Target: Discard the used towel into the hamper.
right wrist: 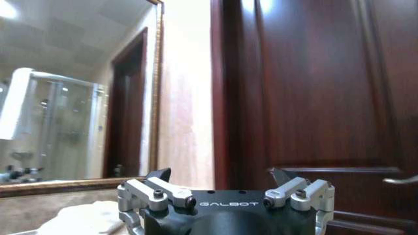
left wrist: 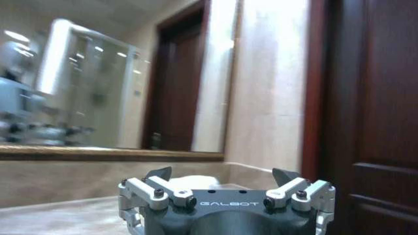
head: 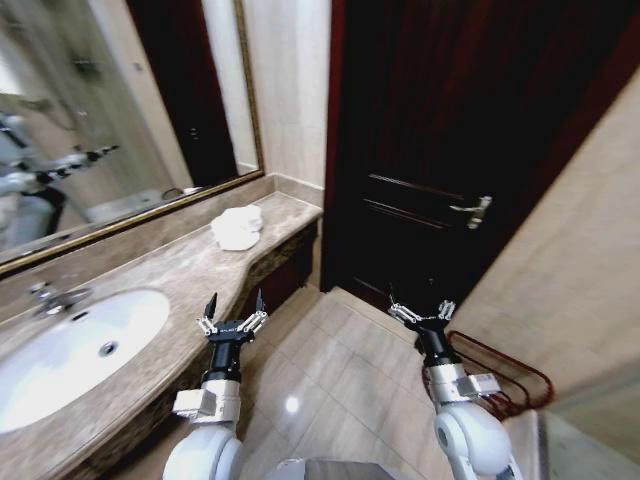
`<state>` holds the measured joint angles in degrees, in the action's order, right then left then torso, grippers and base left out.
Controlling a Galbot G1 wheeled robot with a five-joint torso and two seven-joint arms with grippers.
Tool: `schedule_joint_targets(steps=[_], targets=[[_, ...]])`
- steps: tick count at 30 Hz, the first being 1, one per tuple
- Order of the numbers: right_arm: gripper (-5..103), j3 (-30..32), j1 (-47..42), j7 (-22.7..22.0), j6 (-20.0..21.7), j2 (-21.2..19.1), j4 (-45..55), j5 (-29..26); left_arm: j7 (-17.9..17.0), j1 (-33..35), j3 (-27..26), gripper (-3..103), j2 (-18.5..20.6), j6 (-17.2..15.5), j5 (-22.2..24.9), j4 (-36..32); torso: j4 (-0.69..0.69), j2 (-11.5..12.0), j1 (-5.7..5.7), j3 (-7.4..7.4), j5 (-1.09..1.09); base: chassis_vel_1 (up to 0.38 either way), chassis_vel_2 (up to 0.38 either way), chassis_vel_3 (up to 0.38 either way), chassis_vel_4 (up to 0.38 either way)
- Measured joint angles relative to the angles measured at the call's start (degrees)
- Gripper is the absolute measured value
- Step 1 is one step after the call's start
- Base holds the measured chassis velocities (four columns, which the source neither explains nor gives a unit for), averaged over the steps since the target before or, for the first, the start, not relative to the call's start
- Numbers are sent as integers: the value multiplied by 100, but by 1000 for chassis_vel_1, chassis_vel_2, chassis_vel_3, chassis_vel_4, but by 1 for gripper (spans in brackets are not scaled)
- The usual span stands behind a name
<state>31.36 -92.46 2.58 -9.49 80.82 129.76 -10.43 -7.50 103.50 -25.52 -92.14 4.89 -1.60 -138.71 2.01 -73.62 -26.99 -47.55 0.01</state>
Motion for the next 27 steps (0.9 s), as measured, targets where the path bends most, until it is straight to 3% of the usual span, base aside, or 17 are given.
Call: schedule_joint_targets(steps=[5,10,22,23,27], targets=[[100,6,-42,16,-34,-11,-6,0,-418,-44,-121,100,0,40,-359,100,1,0,0,0,-2,94,94,93,116],[100,8,-114,102,120,18,73,68,-559,-41,-137,100,0,41,-449,102,-2,0,0,0,0,30,24,23,32],[100,-10,-173,190,69,47,99,124,-565,-12,-76,102,0,83,-422,101,-1,-2,1,1,-1,0,0,0,0],[100,-13,-177,195,60,52,101,128,-557,-10,-69,97,0,87,-414,107,-1,-2,1,1,-1,-59,63,66,-34],[100,-13,-178,196,45,64,101,135,-539,-9,-46,99,0,88,-389,111,-1,-2,1,0,-1,-80,82,80,-73]])
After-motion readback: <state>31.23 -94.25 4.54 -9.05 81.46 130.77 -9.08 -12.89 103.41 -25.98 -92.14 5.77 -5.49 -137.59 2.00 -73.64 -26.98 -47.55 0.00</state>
